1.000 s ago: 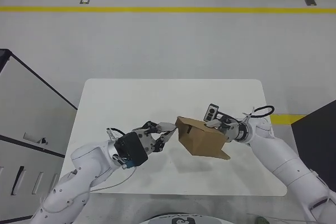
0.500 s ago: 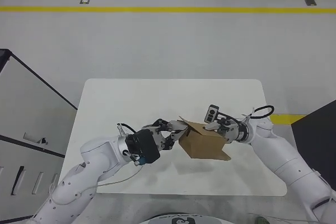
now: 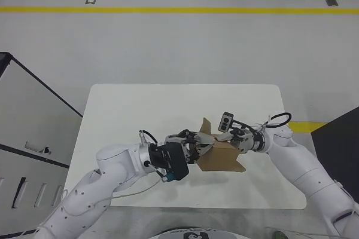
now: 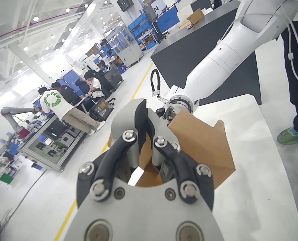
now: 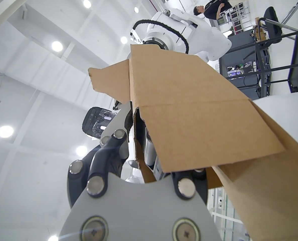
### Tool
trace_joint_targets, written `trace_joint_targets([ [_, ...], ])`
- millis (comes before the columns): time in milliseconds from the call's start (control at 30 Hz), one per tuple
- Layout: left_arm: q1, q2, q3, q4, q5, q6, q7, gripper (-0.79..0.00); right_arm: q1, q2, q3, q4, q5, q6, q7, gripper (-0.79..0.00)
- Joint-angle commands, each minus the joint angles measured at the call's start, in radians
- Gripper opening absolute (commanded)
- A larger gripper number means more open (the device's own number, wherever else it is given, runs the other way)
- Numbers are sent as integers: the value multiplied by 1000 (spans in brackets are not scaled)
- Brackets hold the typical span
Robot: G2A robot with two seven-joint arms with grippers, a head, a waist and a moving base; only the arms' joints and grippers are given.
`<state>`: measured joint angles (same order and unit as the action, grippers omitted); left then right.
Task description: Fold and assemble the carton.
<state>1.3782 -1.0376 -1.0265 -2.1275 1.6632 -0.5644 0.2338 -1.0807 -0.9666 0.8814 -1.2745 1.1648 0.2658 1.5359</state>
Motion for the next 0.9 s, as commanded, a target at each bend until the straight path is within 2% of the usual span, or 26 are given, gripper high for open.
trace_joint_targets([
  [0, -8, -3, 10, 5, -2, 3, -5, -785, -2, -1, 2, -1, -1, -1, 0, -785],
  [200, 8, -1, -25, 3, -33, 20, 9, -785, -17, -2, 14, -6, 29, -2, 0, -785],
  [600, 116, 20, -174, 0, -37, 52, 26, -785, -37, -4, 22, -24, 127, 16, 0, -785],
  [867, 174, 27, -217, 21, -35, 56, 41, -785, -41, -1, 20, -47, 171, 18, 0, -785],
])
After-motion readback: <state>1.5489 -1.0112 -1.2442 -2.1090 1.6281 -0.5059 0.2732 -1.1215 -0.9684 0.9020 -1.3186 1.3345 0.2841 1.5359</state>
